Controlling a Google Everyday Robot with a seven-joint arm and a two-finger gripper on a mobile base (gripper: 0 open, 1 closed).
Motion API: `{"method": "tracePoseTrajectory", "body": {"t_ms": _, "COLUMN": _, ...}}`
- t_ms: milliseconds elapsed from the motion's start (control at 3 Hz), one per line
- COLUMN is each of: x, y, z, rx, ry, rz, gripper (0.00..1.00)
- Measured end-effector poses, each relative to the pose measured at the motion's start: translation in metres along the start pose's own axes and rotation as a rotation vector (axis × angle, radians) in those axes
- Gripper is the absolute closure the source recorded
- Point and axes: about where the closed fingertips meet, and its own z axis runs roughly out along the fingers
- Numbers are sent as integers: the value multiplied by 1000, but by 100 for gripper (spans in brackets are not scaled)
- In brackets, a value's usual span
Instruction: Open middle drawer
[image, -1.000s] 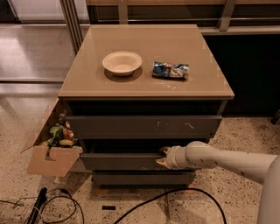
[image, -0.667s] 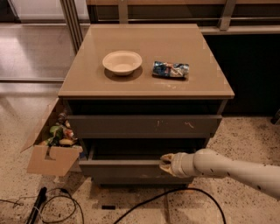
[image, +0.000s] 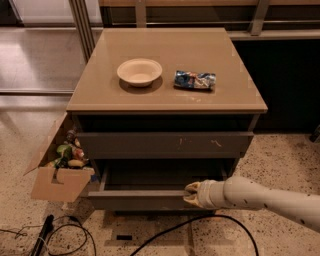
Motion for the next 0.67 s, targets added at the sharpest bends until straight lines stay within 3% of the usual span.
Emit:
{"method": "tracePoseTrajectory", "body": {"t_ms": 333, "x": 0, "y": 0, "z": 0, "rx": 0, "ry": 0, "rz": 0, "gripper": 86}}
{"method": "tracePoseTrajectory", "body": {"t_ms": 667, "x": 0, "y": 0, "z": 0, "rx": 0, "ry": 0, "rz": 0, "gripper": 55}}
